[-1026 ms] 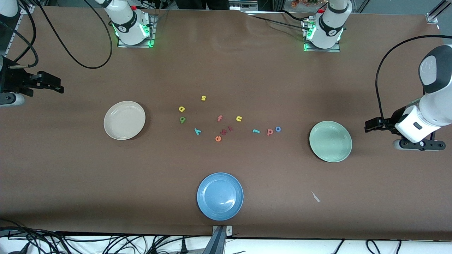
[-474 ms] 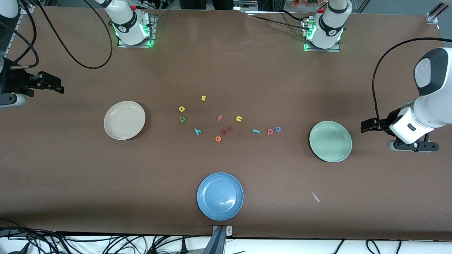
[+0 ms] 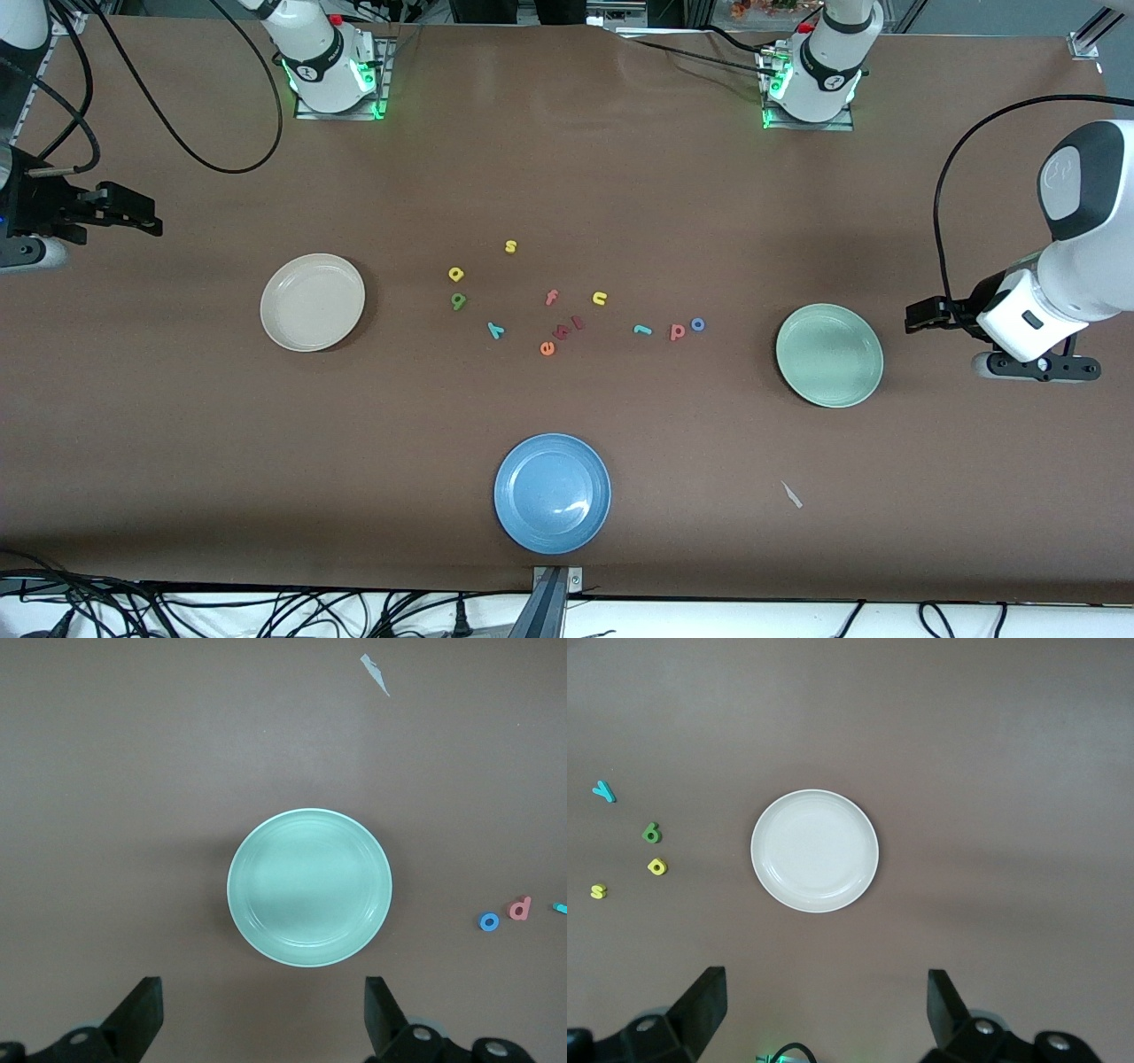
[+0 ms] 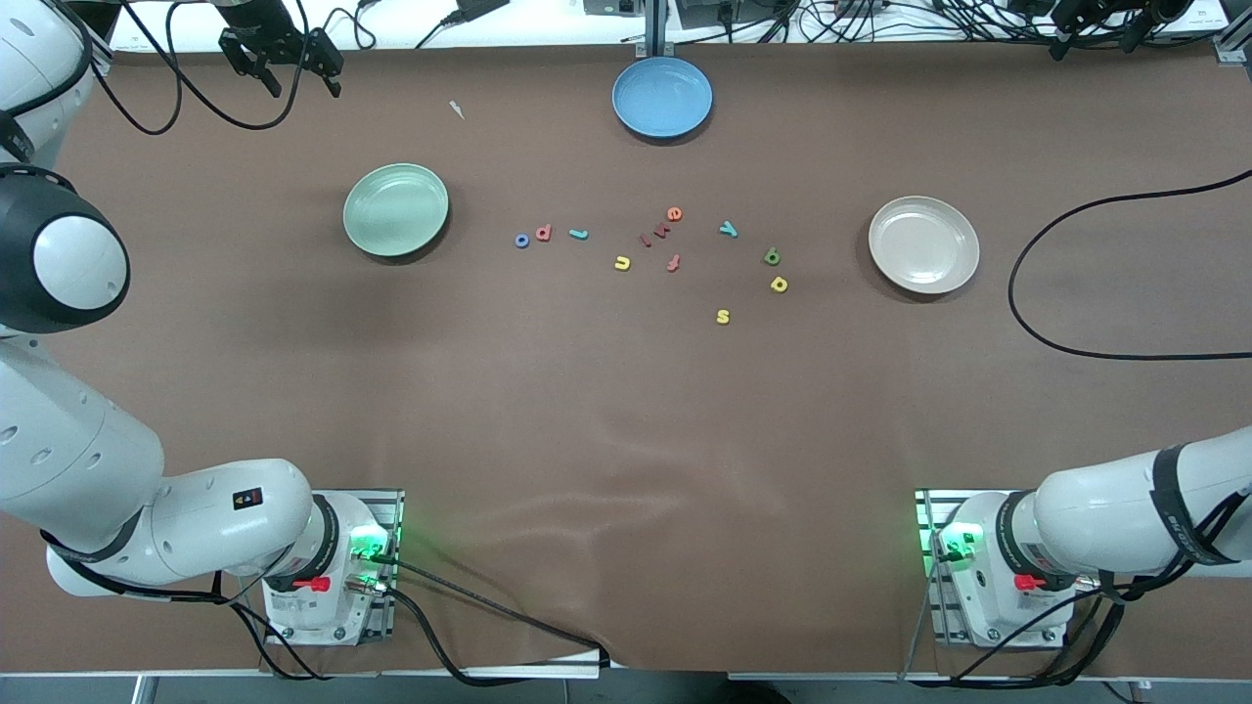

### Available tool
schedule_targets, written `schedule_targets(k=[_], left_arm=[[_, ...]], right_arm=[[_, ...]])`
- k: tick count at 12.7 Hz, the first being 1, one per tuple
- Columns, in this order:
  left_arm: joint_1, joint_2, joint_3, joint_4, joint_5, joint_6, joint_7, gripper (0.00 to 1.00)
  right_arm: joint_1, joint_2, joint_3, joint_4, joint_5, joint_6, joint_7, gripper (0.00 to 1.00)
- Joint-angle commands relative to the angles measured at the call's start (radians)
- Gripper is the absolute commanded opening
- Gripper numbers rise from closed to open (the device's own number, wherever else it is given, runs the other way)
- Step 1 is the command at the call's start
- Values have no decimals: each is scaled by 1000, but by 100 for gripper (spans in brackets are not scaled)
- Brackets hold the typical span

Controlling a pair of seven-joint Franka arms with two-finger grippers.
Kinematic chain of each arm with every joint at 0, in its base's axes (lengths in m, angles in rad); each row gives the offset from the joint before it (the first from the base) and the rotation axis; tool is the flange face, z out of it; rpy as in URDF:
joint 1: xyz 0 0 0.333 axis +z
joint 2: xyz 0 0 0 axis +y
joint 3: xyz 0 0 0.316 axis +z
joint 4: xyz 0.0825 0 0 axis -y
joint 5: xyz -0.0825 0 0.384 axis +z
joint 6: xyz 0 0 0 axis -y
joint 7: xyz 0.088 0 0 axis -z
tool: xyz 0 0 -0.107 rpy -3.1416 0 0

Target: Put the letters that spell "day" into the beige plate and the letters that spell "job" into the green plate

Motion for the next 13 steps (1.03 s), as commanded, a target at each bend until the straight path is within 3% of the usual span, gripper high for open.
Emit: schedule_targets(k=[1, 3, 13], left_arm=[[-1, 0, 1, -28, 42, -5, 22, 100], [-19, 6, 0, -59, 114, 19, 1, 100], [-13, -2, 0, -44, 113, 19, 2, 100]], right_arm=[[-5, -1, 0, -4, 4, 1, -16, 100], [-5, -1, 0, -4, 4, -1, -16, 100], [-5, -1, 0, -6, 6, -2, -16, 100]])
